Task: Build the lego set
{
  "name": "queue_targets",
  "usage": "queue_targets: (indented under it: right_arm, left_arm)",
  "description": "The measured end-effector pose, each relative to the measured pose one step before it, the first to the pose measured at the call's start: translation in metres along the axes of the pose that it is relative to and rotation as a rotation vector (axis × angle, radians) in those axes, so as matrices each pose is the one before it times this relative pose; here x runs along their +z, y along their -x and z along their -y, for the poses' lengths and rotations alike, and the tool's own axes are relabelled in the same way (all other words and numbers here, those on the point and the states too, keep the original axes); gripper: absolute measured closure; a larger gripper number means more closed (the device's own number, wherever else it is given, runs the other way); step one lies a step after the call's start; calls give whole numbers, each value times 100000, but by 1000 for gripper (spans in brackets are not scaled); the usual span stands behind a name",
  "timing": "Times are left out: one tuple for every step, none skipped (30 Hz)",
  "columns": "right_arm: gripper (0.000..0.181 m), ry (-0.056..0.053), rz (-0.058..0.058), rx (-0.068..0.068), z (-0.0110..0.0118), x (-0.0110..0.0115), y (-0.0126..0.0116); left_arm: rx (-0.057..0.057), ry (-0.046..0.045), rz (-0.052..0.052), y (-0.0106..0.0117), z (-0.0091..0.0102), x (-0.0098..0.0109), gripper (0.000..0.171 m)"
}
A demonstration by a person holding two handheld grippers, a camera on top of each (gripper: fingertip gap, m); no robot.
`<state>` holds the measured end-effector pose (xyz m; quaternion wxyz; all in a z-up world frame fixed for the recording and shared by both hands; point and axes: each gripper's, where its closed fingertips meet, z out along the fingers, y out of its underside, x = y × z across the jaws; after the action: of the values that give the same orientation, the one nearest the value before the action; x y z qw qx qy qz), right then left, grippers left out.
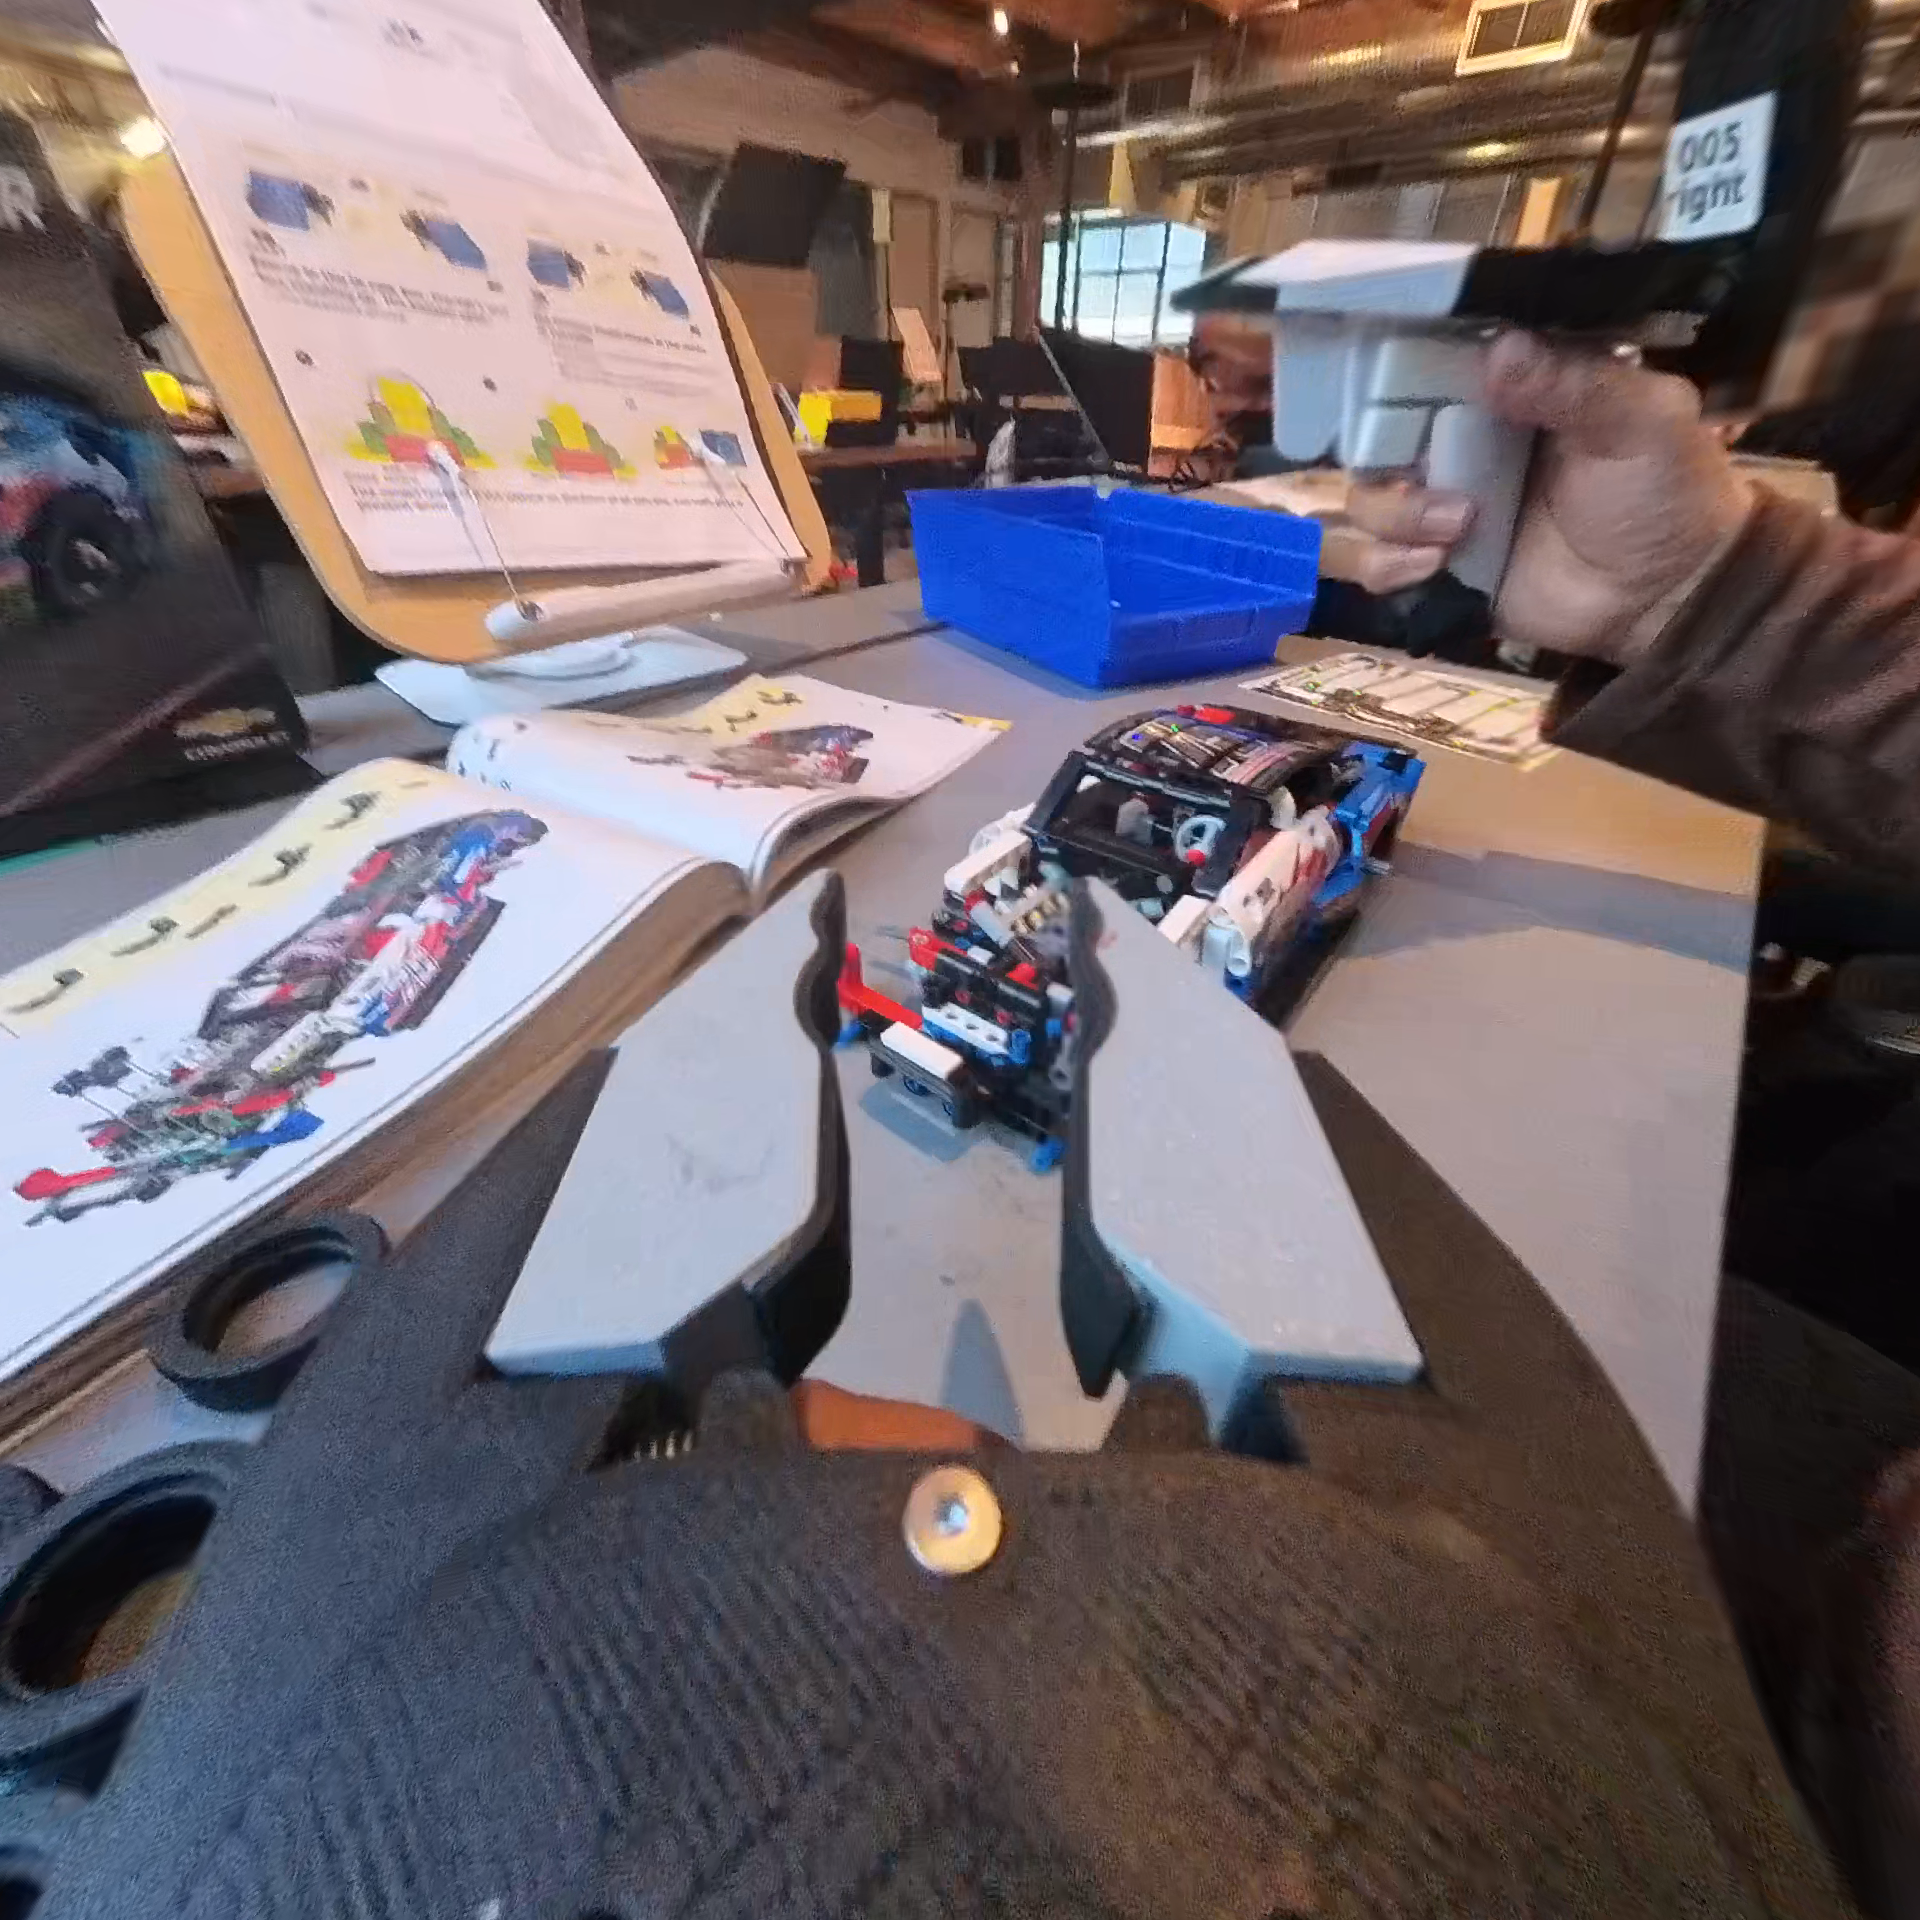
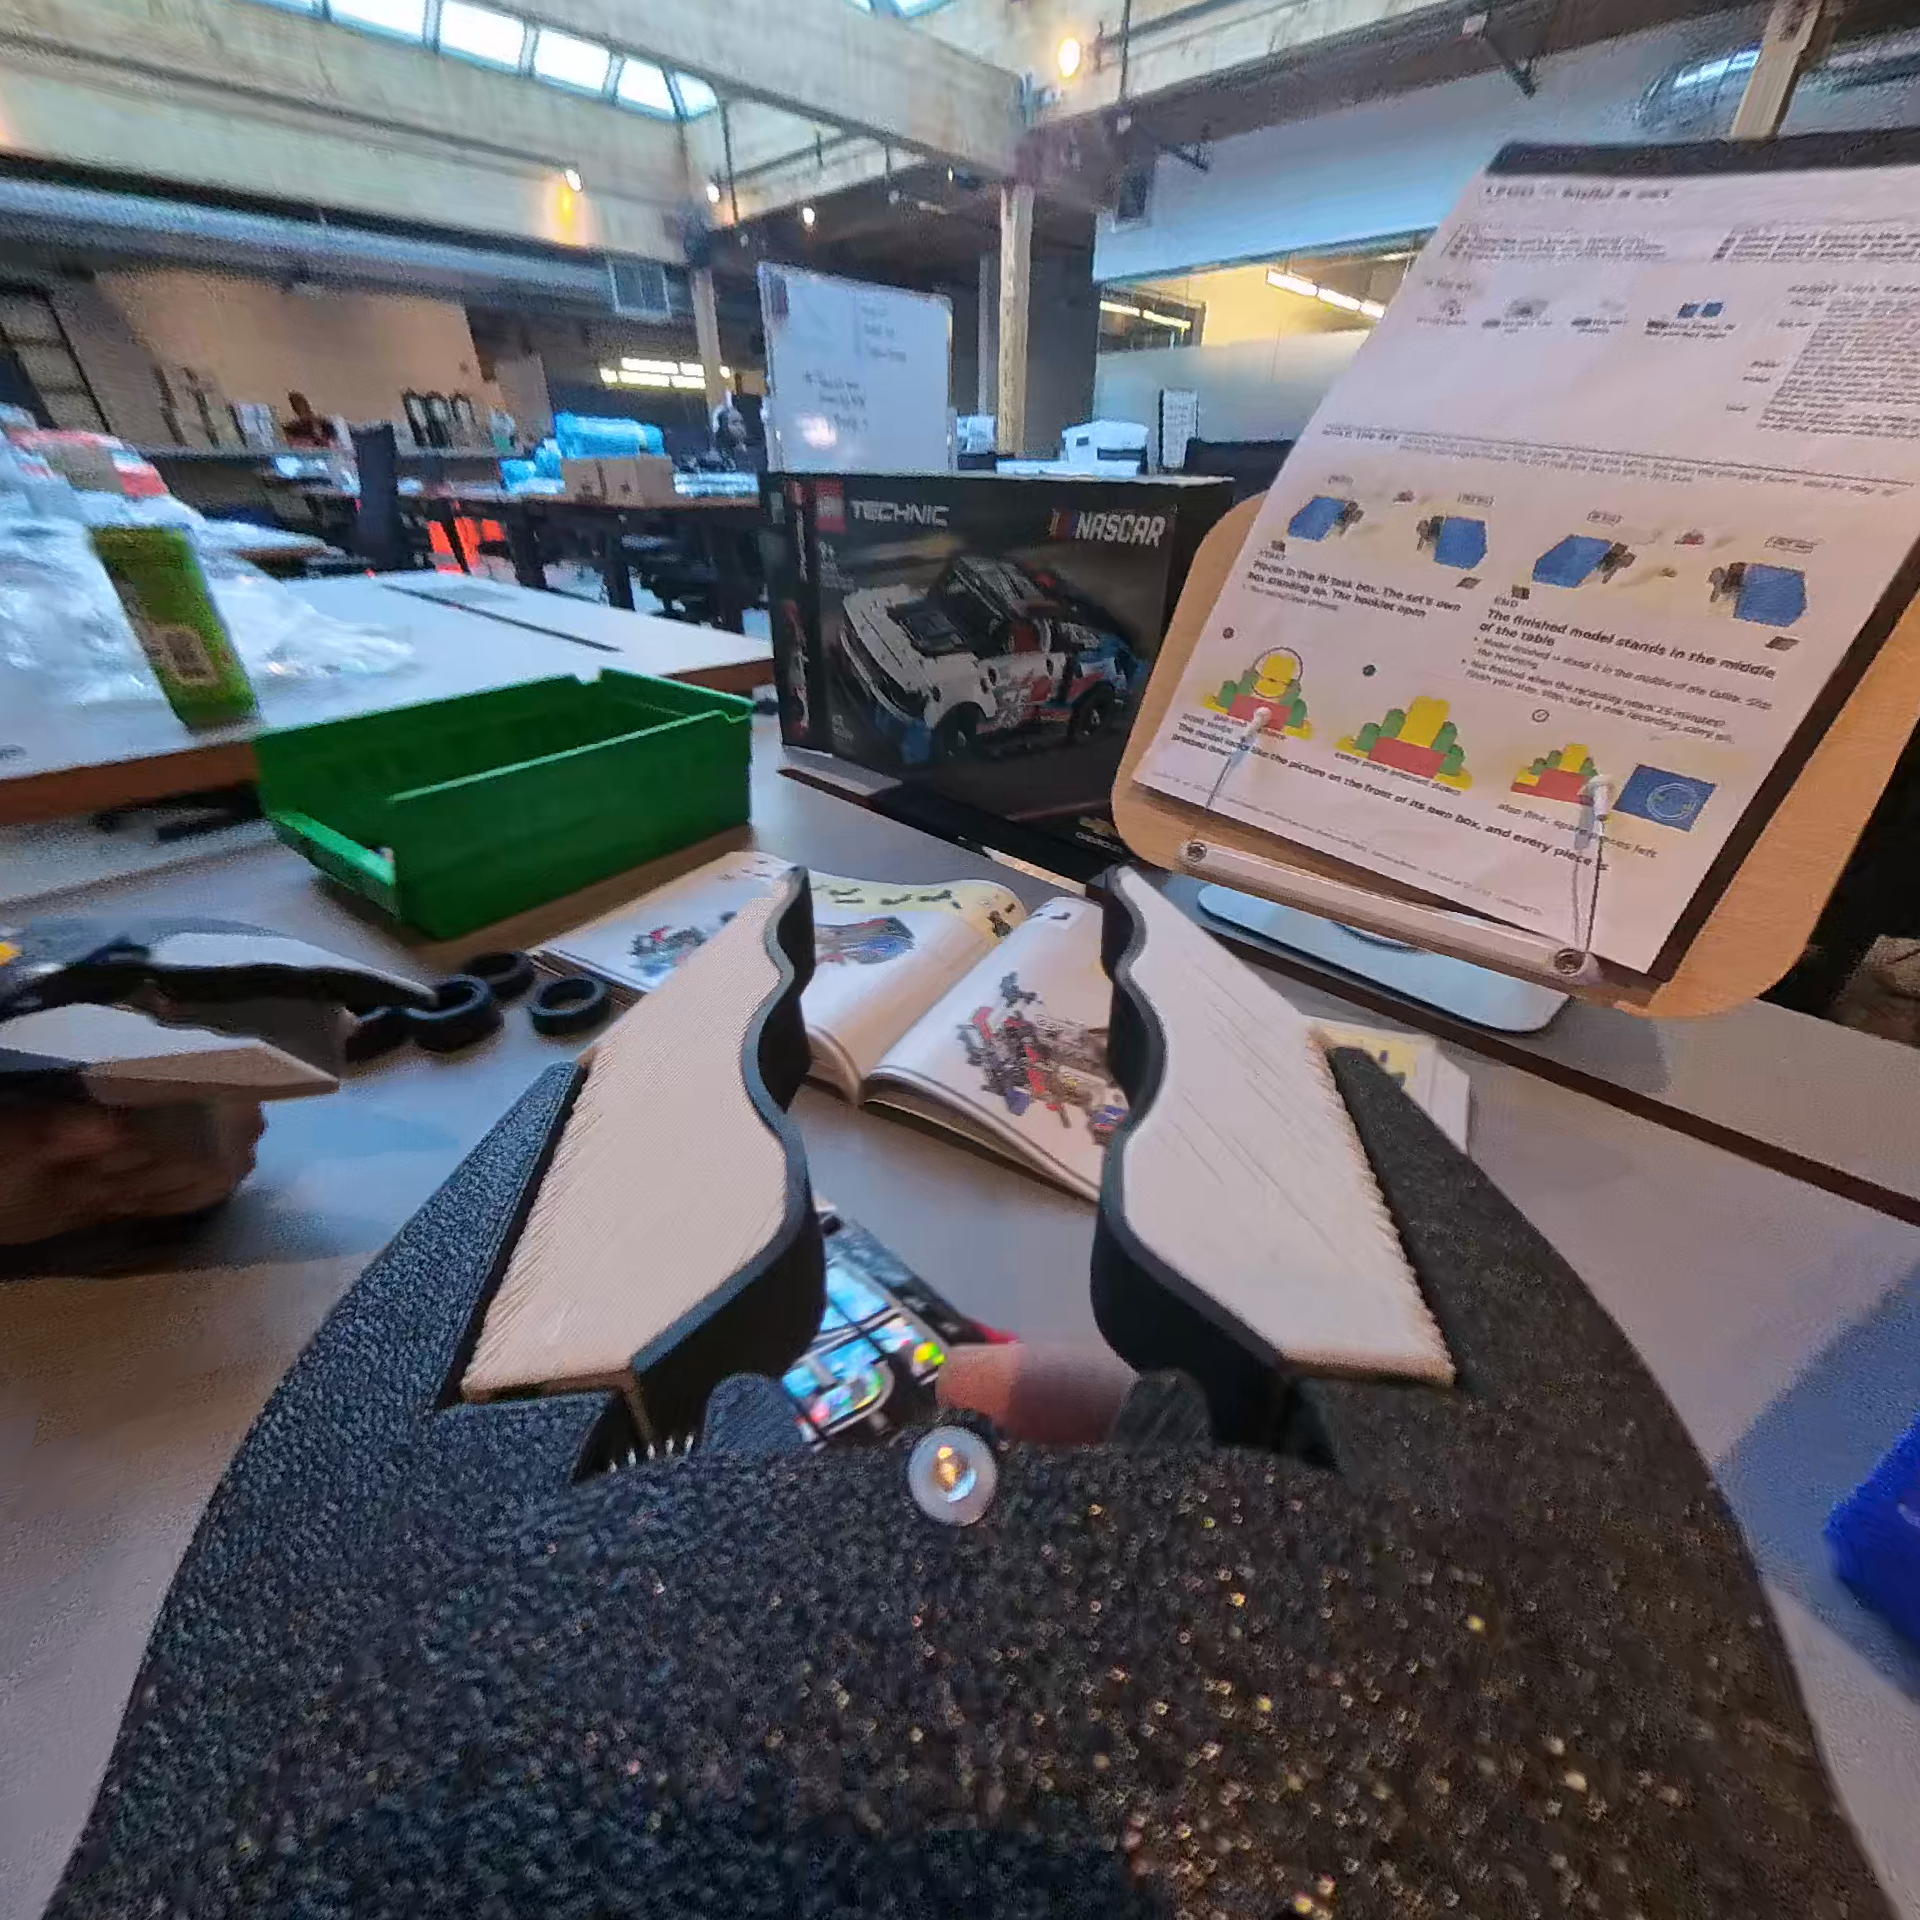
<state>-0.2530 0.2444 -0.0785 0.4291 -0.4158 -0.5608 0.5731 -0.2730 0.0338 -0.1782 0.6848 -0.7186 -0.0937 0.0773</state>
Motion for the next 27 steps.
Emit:
queue_targets:
  right_arm:
    - [127,-1020,-184,1229,106,-736,613]
    - [128,-66,-209,349,-142,-653,573]
    - [128,1125,-701,-930,-385,-588,439]
    - [128,1581,-1794,-1668,-508,-535,227]
    - [128,1322,-2183,-1394,-471,-520,86]
    - [128,1216,-1433,-691,-430,-487,103]
    - [127,1300,-1048,-156,-380,-460,27]
    - [125,1106,-1266,79,-304,-460,-143]
    - [123,690,-1375,414,-208,-488,-273]
    - [123,265,-1559,928,-139,-499,-445]
    - [123,-226,-1917,1112,-104,-507,-594]
    - [123,-443,-2265,818,-139,-500,-721]
    - [123,-195,-2734,290,-225,-448,-844]
    - [124,150,-3177,-284,-377,-395,-935]
    - [124,423,-3419,-654,-484,-336,-989]
    - [124,583,-3785,-740,-588,-278,-1053]
    - [124,431,-4362,-803,-630,-237,-1131]
    - [124,-206,-4292,-317,-559,-208,-1093]
    - [125,-650,-3151,751,-472,-148,-907]
    - [125,-534,-2279,1257,-421,-80,-774]
    - [124,-470,-2257,894,-350,-42,-771]
    - [123,-803,-2442,384,-248,-22,-780]
    - [124,-1149,-2678,91,-176,-24,-772]
    - [124,-1029,-2517,-290,-230,9,-699]
    - [124,-500,-1934,-991,-391,49,-534]
    - [124,316,-1623,-1969,-682,91,-379]
    - [124,1071,-1560,-2706,-938,119,-244]
  left_arm:
    - [-3162,3712,-1272,-156,-500,-201,128]
    - [-2934,3039,-537,-21,-437,-249,126]
    - [-1972,1487,-983,-89,-256,-326,125]
    - [-893,-254,-624,-95,-23,-397,127]
    - [162,-1367,631,13,130,-392,129]
    - [938,-767,782,-13,68,-295,131]
    - [1155,988,822,-43,-148,-147,131]
    - [991,2847,446,-92,-403,-32,131]
    - [451,3980,-75,-138,-554,44,128]
    - [73,3829,-329,-145,-554,13,125]
    - [69,2522,126,-53,-379,-57,125]
    - [1,1129,1002,95,-215,-173,126]
    - [28,-209,1578,176,-35,-291,128]
    - [261,-1165,1379,152,65,-392,130]
    - [306,-866,1226,143,26,-424,133]
    - [41,-125,918,142,-67,-376,134]
    - [-135,517,544,137,-141,-331,134]
    - [-17,499,432,145,-143,-303,134]
    - [-1,121,592,195,-67,-263,134]
    - [-407,-291,837,276,-7,-199,134]
    - [-994,-512,127,175,64,-80,134]
    - [-780,361,-1280,-15,-32,76,135]
    - [492,646,-1374,-43,-27,213,135]
    - [1537,-376,-182,84,139,275,136]
    - [1888,-1209,142,100,274,333,136]
    - [1452,-1339,-361,55,295,444,138]
    - [429,-1029,-878,56,276,545,138]
